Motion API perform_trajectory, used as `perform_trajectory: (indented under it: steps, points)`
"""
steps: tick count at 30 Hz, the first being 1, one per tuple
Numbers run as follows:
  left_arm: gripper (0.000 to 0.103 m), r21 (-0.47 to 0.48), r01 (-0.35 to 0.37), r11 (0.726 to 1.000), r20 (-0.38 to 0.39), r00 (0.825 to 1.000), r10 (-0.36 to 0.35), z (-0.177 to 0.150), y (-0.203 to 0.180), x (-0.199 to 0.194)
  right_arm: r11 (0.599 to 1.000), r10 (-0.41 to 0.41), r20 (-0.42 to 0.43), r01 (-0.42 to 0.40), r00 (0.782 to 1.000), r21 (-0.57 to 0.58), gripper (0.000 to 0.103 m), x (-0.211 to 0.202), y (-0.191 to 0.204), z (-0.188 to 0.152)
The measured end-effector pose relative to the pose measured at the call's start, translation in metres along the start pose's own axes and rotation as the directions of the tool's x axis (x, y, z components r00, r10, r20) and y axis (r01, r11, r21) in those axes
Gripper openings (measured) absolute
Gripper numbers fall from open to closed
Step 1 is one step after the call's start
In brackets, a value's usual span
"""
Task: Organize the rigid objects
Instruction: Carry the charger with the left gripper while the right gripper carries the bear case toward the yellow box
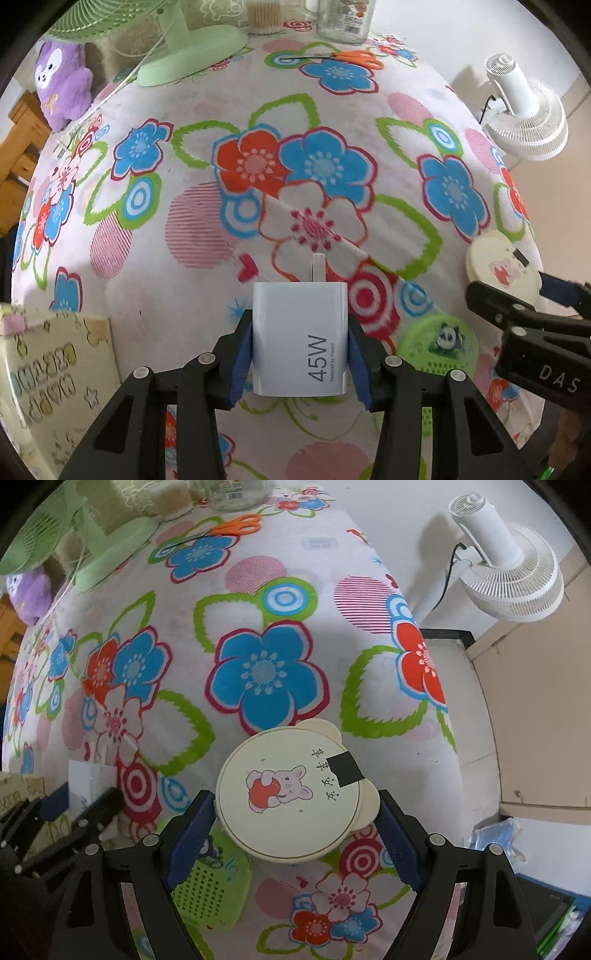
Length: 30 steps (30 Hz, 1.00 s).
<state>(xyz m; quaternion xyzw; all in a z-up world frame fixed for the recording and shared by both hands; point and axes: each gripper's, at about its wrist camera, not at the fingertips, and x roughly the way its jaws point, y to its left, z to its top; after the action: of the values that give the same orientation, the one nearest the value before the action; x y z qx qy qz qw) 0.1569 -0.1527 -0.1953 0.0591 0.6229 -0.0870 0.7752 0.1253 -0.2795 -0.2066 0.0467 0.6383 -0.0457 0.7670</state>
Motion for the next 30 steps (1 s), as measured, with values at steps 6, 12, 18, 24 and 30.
perform_trajectory:
  steps: [6,12,18,24,30]
  points:
    - [0.048,-0.018,0.017,1.000,0.015,1.000,-0.017,-0.025,-0.002,-0.008,0.999,-0.002,0.002,0.002,1.000,-0.047,0.087,-0.005,0.012,-0.010]
    - [0.048,-0.034,0.023,0.999,0.029,0.999,-0.022,-0.040,0.000,-0.014,0.997,-0.007,0.006,0.007,1.000,-0.076,0.087,-0.011,0.019,-0.019]
    - [0.048,-0.041,0.032,0.999,0.041,0.999,-0.031,-0.068,0.022,-0.037,0.996,0.003,0.018,-0.001,1.000,-0.094,0.087,-0.020,0.030,-0.030]
    - [0.048,-0.030,0.026,0.999,0.040,0.999,-0.024,-0.083,0.033,-0.053,0.995,0.035,0.033,-0.032,0.999,-0.089,0.087,-0.032,0.043,-0.046]
    - [0.048,0.001,0.013,1.000,0.034,0.999,-0.013,-0.090,0.040,-0.067,0.997,0.060,0.065,-0.056,0.996,-0.060,0.087,-0.047,0.047,-0.057]
